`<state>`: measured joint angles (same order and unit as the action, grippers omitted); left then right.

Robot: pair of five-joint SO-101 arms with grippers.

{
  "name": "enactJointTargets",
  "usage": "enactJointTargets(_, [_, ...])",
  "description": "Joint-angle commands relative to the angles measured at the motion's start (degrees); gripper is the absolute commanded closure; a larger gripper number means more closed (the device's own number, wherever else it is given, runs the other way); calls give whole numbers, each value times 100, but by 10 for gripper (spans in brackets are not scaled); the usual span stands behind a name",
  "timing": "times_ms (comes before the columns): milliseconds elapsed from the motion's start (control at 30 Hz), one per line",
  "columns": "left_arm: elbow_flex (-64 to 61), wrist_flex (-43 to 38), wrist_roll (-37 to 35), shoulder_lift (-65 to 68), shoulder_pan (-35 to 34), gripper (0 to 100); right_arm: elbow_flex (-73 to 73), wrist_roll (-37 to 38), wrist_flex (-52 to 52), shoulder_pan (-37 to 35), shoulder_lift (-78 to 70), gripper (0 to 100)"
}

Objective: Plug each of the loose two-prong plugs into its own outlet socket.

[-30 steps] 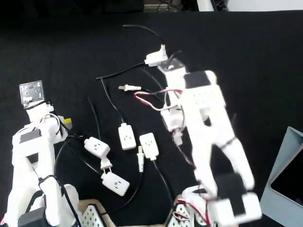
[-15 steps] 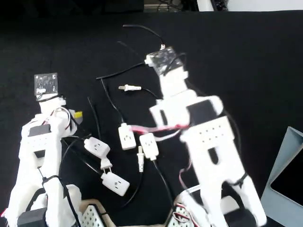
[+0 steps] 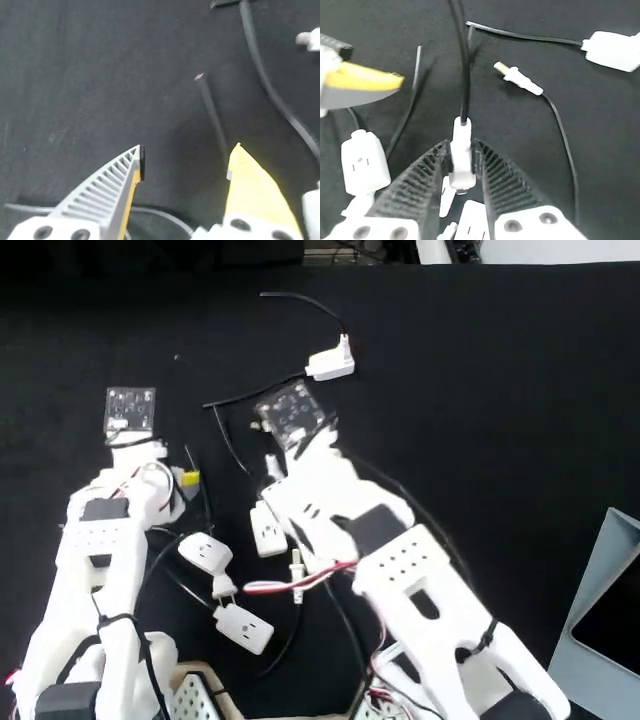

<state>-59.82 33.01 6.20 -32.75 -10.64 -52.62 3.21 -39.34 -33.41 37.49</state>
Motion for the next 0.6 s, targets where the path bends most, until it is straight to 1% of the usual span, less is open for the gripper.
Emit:
enactJointTargets(0, [567, -88, -431, -123, 233, 718, -48, -62, 211, -255, 207, 987])
enactJointTargets(100, [725, -62, -580, -123, 400, 718, -75, -88, 193, -396, 207, 987])
enactJointTargets(200, [778, -62, -571, -123, 593, 718, -75, -290, 193, -413, 207, 987])
enactJointTargets(467, [787, -62, -545, -149, 1103, 718, -48, -299, 0, -695, 215, 987])
enactJointTargets(567, [716, -18, -563, -413, 1297, 718, -66, -299, 0, -703, 215, 987])
